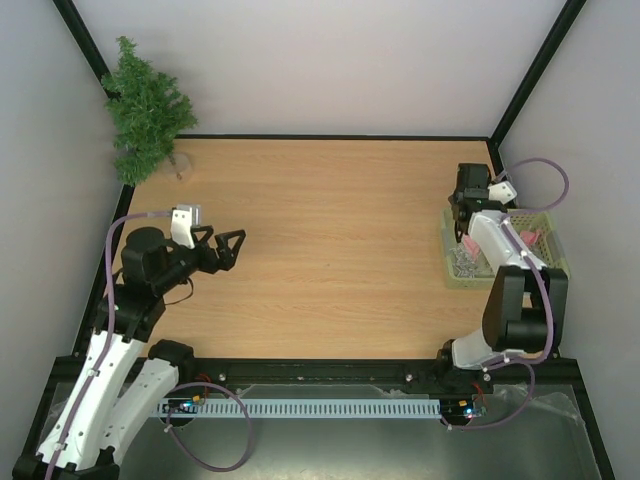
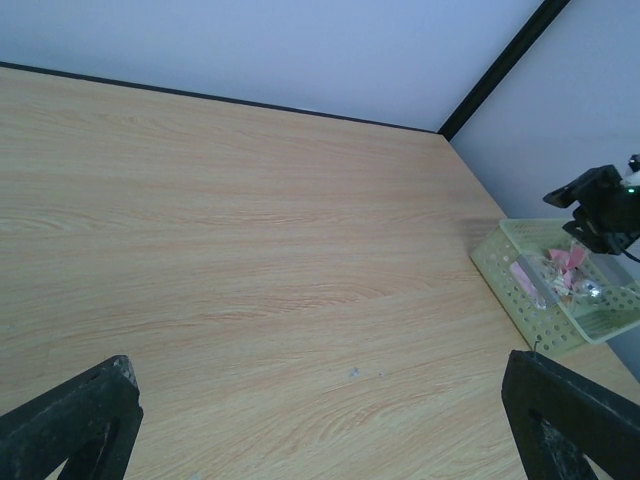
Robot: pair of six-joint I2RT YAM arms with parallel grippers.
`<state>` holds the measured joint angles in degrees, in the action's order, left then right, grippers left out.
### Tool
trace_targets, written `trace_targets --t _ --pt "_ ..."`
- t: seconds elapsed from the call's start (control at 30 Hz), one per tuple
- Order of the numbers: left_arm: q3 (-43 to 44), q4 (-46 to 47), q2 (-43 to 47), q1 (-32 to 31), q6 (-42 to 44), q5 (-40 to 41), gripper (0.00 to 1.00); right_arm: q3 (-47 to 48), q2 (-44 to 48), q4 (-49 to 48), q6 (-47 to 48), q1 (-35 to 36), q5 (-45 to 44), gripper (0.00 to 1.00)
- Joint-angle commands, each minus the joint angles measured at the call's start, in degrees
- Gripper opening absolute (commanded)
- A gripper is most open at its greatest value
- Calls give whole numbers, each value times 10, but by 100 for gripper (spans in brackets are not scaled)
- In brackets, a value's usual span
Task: Decorate the small christmas tree
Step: Move the storage box to the center of the board.
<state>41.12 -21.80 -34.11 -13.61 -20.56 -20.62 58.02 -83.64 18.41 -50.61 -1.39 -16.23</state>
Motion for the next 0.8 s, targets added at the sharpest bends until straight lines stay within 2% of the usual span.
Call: trace_targets --t 0.0,0.23,0.53,0.77 --pt "-6 8 13 -2 7 7 100 53 -55 -29 -17 -17 45 54" --pt "-7 9 12 -6 5 11 100 95 -137 -4 -36 -24 47 53" --pt "-8 11 10 -10 3 14 100 69 -155 -18 -77 -24 41 52" --pt "-9 11 11 -10 0 20 100 71 -159 -20 -56 -24 63 37"
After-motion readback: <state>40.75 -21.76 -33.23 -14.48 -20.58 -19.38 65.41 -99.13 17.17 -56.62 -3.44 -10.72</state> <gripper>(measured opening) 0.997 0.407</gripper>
